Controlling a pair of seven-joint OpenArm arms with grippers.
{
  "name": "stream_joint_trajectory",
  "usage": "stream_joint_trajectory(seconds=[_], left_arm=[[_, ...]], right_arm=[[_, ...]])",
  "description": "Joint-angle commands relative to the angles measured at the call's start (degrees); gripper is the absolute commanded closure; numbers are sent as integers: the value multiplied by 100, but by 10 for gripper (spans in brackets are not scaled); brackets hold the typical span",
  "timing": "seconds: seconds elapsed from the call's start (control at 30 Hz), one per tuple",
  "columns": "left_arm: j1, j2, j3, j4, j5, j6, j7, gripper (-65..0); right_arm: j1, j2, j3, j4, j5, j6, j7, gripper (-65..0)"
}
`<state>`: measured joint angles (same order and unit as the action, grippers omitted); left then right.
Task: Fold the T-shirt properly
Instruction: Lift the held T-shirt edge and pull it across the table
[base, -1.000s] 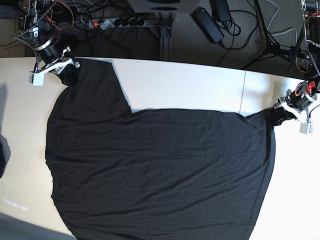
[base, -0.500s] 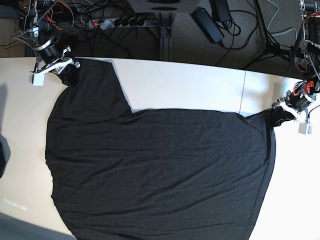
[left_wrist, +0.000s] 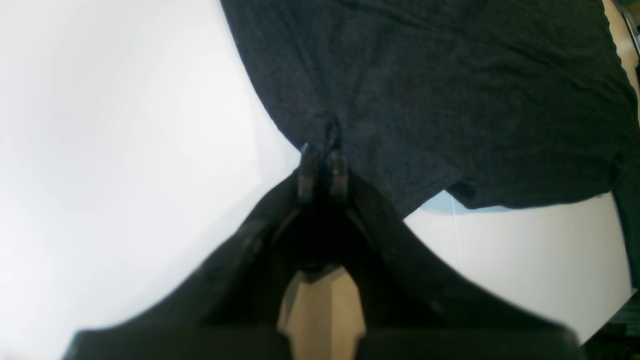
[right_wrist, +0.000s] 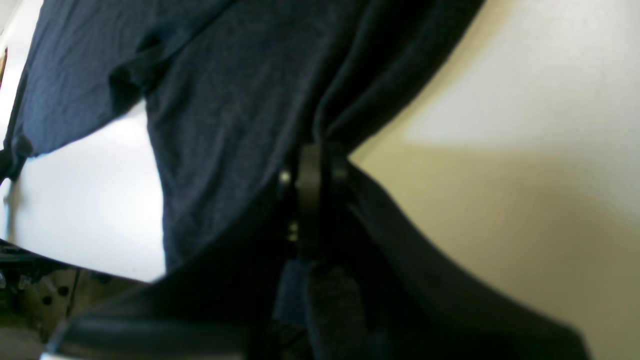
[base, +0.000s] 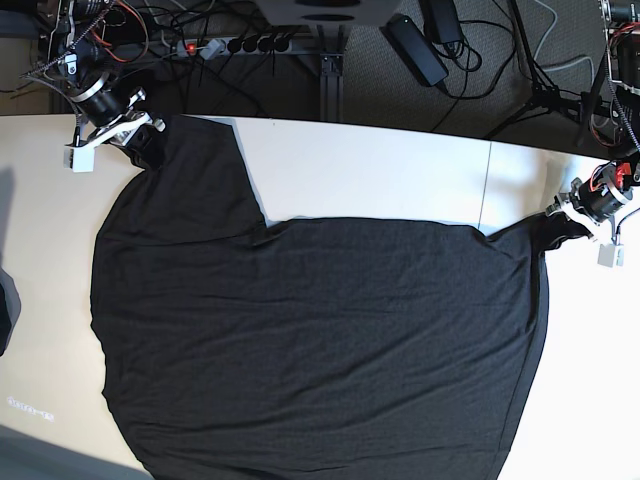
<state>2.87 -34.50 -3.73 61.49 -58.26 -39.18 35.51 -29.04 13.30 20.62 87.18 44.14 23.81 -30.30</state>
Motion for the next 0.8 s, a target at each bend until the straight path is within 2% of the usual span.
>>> stream_joint_trajectory(seconds=[0.0,0.13,0.23,0.4,0.57,0.7,0.77], left_arm=[[39,-122,-7,22,170,-82,205,0],[142,-188,-31,31,168,-82,210,0],[234,-205,-149,92,111,-82,275,0],[304,-221,-507,341,-568,-82,863,0],[302,-258,-927,581,-1209,-82,1351,0],[299,-470,-1137,758,-1460,-82,1449,0],[280,-597,-1248,925,-1486,-82,1449,0]], right_arm=[[-133,4,17,-44,-363,216,-673,0],[-133,4,208,31,-308,223,-767,0],[-192,7,396,175,17,315,-992,0],[-546,37,662,728,358,365,-1027,0],[-723,116,824,1344,420,365,-1193,0],[-719,136,1091,1919,599,365,-1325,0],[-717,245,1222,2170,603,367,-1322,0]])
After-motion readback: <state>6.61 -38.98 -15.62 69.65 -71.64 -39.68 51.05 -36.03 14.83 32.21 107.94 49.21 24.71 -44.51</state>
